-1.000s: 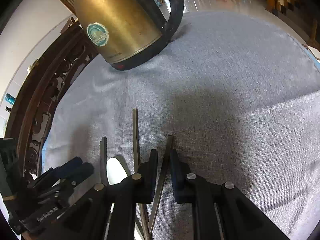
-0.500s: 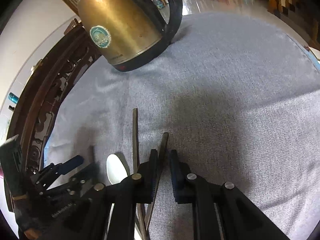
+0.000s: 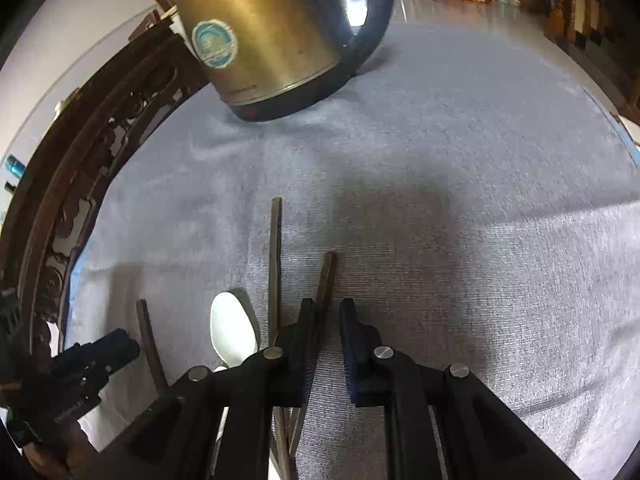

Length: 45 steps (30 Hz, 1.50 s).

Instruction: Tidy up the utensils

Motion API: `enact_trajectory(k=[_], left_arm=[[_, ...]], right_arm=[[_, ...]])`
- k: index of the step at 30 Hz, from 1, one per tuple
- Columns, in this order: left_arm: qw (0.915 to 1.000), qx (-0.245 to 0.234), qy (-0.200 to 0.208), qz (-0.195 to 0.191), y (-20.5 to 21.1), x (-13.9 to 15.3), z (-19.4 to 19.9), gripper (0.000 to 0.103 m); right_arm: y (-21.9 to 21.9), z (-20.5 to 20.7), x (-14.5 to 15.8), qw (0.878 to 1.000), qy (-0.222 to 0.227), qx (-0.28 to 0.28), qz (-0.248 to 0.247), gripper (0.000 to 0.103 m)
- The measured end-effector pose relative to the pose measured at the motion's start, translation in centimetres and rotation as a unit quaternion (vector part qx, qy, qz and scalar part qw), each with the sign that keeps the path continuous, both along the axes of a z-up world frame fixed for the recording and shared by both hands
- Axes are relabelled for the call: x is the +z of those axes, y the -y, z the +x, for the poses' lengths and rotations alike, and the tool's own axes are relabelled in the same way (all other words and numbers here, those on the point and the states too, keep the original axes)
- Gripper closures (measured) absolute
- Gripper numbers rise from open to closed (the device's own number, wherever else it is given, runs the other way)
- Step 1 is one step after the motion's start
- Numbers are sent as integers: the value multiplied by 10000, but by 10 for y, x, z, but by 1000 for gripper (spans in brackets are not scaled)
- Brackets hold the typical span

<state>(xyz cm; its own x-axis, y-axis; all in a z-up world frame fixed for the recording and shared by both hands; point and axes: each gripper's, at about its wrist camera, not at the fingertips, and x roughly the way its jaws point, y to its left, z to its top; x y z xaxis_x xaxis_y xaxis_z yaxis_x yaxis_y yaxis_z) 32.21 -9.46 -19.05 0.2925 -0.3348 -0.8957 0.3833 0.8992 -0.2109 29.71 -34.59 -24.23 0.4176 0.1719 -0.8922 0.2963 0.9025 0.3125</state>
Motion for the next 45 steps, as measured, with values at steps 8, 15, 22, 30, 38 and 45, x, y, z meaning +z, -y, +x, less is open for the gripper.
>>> enact_trajectory(k=[8,15,22,30,38,45], left_arm=[[9968,-367,548,458,46,-4,13,85],[9974,-431,574,-87,46,8,21,86],[9958,-553,628,364,38,6,10,86],[9974,-500,497,164,51,-6,18,86],[9974,-606,380,31,56,-7,17,81],[9971,-612,433,161,44,-12,18,82]], right_arm=[[-1,-4,1,9999,38,42,-111,96],[11,-13,7,9997,198,-126,-39,96],[15,-10,11,9993,127,-253,258,94],[12,-16,10,9993,66,-245,262,94],[11,-15,5,9993,60,-236,272,94],[13,-15,4,9994,65,-248,211,92]])
